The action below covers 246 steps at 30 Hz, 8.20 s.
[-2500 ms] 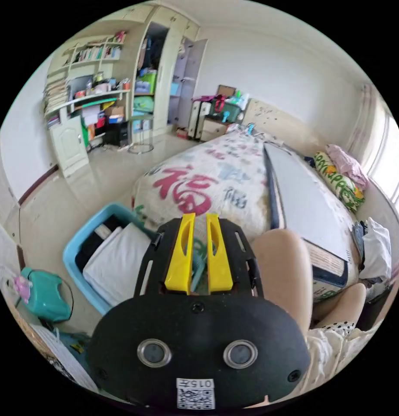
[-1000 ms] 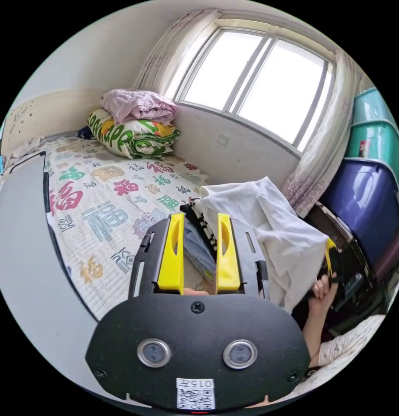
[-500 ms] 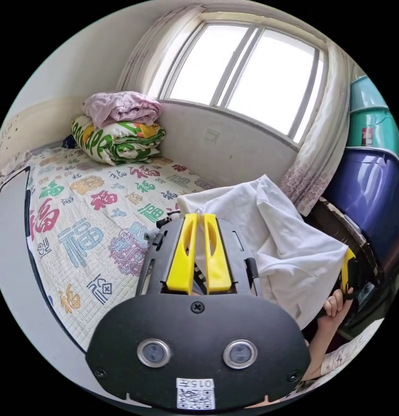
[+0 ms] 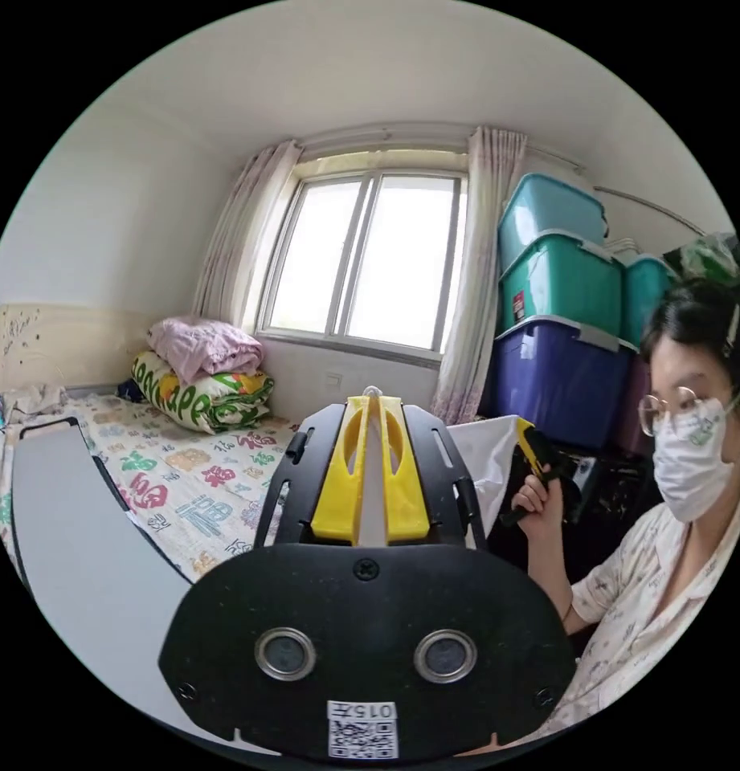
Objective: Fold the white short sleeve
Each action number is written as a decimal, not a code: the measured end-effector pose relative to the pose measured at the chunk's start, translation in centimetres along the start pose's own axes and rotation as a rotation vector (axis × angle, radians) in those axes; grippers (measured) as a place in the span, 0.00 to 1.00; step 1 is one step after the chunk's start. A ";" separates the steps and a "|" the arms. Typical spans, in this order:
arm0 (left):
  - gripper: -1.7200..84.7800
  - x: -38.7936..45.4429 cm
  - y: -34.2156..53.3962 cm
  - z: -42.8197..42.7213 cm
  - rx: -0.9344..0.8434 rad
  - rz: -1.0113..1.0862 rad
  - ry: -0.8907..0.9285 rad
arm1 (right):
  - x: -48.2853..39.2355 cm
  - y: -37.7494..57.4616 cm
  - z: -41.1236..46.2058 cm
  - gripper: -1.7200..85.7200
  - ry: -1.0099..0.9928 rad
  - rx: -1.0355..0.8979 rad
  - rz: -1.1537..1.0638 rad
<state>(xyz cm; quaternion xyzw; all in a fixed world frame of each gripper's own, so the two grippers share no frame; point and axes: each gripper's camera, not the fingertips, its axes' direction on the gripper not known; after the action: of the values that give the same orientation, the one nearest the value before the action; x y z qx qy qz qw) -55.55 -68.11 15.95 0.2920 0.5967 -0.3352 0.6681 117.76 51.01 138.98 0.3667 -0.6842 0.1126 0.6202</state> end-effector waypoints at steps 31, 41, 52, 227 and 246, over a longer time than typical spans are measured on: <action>0.02 -0.3 53.2 -57.3 0.074 -0.520 -0.391 | -22.1 33.8 30.9 0.17 -0.061 -1.349 0.026; 0.02 5.6 55.8 -61.6 0.052 -0.507 -0.500 | -19.7 33.3 36.2 0.02 -0.102 -1.383 0.185; 0.02 24.1 46.7 -72.6 0.174 -0.305 -0.684 | -12.8 6.4 21.7 0.01 -0.365 -0.875 0.270; 0.01 54.7 40.9 -59.1 0.970 0.454 -0.574 | -33.4 6.5 5.4 0.01 -0.788 0.294 -0.096; 0.05 -11.9 53.1 -27.4 -0.055 -0.384 -0.836 | -36.9 45.0 78.2 0.10 -0.088 -1.039 -0.170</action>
<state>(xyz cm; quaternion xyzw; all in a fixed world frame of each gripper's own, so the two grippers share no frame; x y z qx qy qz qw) -30.51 -13.21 24.05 -0.0018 0.3280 -0.5261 0.7846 27.60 48.50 102.13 0.0694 -0.6430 -0.3077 0.6979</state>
